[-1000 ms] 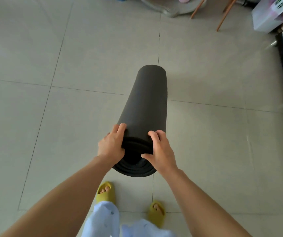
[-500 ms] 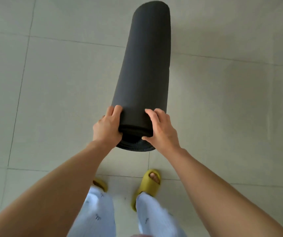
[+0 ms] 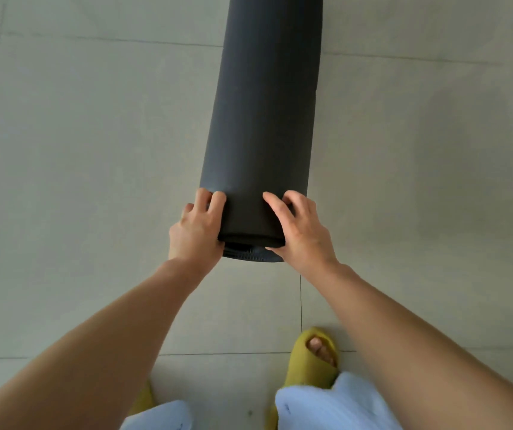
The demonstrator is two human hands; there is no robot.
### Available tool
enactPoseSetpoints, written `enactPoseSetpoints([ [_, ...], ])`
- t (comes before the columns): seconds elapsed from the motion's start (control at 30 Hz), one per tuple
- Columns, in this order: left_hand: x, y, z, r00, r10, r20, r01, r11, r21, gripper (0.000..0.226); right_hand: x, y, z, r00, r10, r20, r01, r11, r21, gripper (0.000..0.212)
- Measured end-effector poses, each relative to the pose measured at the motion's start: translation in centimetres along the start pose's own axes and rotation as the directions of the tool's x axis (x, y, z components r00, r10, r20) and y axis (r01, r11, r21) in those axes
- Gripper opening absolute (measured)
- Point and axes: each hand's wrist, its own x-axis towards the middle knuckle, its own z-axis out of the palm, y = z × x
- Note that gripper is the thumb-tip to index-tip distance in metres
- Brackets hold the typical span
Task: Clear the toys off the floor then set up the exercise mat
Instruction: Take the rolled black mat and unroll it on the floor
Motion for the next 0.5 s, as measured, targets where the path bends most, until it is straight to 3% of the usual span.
enactPoseSetpoints([
  [0.33,7.0,-4.6,7.1,0.976,0.106,-0.192,-0.084,0.989,0.12,0.051,7.0,2.4,5.6,0.997,-0.081,-0.003,0.079,0.98,-0.184,0.092],
  [0.5,8.0,-5.2,6.3,0.979,0.146,-0.141,-0.114,0.97,0.214,0.054,7.7,1.7,5.2,0.996,-0.09,-0.014,0.083,0.96,-0.267,0.092],
])
